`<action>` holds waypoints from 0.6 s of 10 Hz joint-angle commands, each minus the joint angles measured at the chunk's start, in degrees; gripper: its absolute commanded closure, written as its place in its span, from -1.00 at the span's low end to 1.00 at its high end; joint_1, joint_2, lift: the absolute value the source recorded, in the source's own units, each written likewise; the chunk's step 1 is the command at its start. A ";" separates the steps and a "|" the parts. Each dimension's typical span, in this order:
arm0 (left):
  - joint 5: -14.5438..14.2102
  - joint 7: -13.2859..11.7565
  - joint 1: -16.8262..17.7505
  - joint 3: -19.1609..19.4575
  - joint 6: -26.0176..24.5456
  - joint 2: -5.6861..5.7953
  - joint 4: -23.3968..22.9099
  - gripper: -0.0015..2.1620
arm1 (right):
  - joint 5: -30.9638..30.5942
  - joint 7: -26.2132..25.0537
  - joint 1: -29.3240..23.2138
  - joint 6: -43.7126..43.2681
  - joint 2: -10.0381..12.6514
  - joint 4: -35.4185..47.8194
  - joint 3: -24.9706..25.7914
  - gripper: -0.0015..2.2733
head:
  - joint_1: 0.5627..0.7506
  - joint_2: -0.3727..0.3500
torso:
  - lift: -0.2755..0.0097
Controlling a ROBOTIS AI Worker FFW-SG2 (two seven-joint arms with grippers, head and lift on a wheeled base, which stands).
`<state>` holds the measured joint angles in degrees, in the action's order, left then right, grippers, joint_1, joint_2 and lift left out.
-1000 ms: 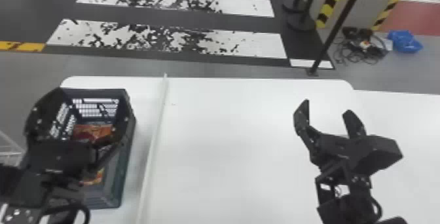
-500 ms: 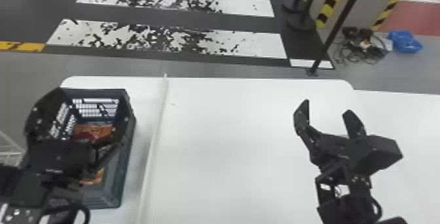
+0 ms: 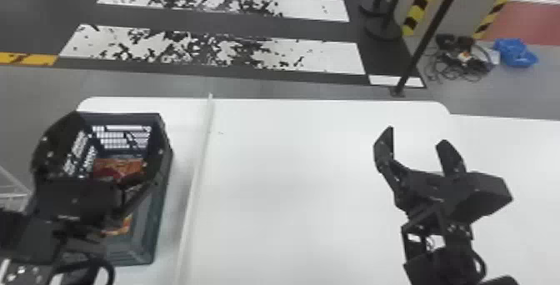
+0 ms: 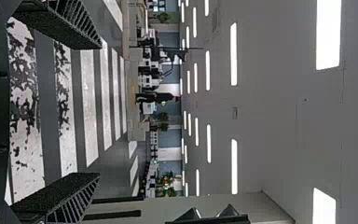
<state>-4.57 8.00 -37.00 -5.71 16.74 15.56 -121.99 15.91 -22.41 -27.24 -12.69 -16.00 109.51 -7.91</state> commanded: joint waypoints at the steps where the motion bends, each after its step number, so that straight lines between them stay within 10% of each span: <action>1: 0.00 0.00 0.00 0.00 0.00 0.00 0.00 -1.00 | 0.00 0.00 0.00 0.00 0.00 0.00 0.00 -1.00 | 0.41 -0.23 | 0.73; 6: 0.00 0.00 0.00 0.00 0.00 0.00 0.00 -1.00 | 0.00 0.00 0.00 0.00 0.00 0.00 0.00 -1.00 | 0.41 -0.23 | 0.73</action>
<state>-4.57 8.00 -37.00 -5.71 16.74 15.56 -121.99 15.91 -22.41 -27.24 -12.69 -16.00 109.51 -7.91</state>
